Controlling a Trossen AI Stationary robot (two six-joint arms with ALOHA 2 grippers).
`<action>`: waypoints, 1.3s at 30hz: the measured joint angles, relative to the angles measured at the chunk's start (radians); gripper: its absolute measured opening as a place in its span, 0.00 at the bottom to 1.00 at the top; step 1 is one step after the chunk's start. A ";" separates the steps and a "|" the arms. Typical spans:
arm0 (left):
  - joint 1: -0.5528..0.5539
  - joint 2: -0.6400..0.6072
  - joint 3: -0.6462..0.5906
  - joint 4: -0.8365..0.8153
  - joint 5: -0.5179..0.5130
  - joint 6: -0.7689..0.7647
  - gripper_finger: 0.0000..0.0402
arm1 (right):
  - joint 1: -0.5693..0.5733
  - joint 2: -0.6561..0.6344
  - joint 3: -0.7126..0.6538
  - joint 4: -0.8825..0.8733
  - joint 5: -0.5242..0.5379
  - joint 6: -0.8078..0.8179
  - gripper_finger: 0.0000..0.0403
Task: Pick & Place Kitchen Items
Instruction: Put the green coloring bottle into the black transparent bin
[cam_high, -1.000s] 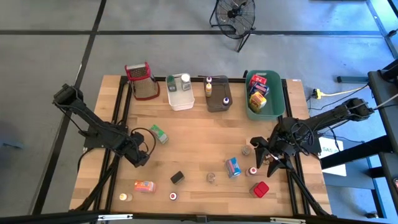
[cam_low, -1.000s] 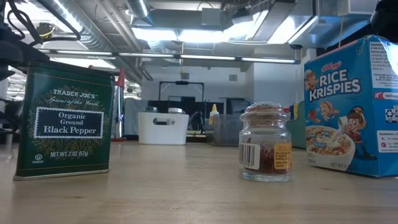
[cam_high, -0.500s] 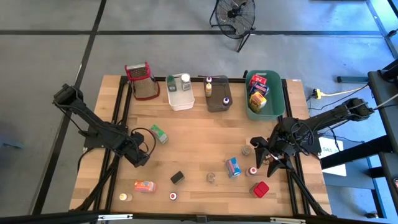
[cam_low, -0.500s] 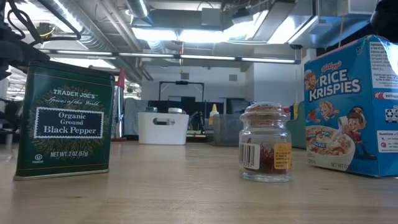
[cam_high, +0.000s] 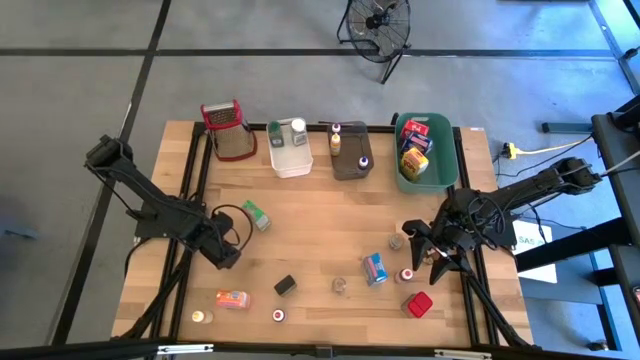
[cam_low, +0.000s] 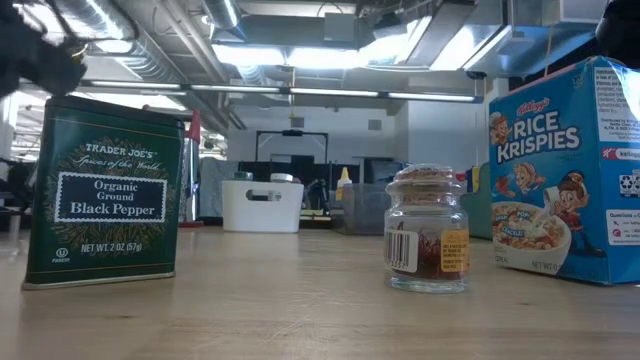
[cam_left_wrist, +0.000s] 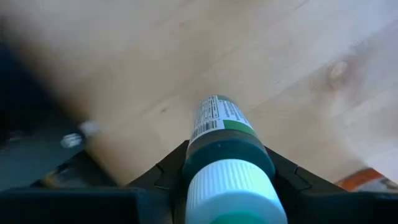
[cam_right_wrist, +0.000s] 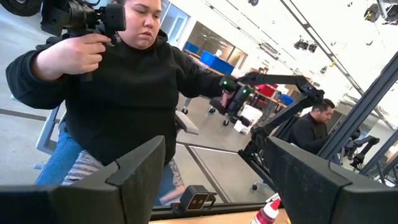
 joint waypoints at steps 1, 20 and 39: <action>0.002 0.000 0.028 -0.043 -0.001 0.000 0.32 | 0.000 0.000 0.000 0.002 0.000 0.000 0.69; 0.287 -0.001 0.551 -0.386 -0.174 0.394 0.32 | 0.000 0.000 0.000 0.007 0.000 0.000 0.69; 0.817 0.402 0.977 -0.368 -0.082 1.229 0.33 | -0.018 0.000 0.000 0.011 0.061 -0.058 0.69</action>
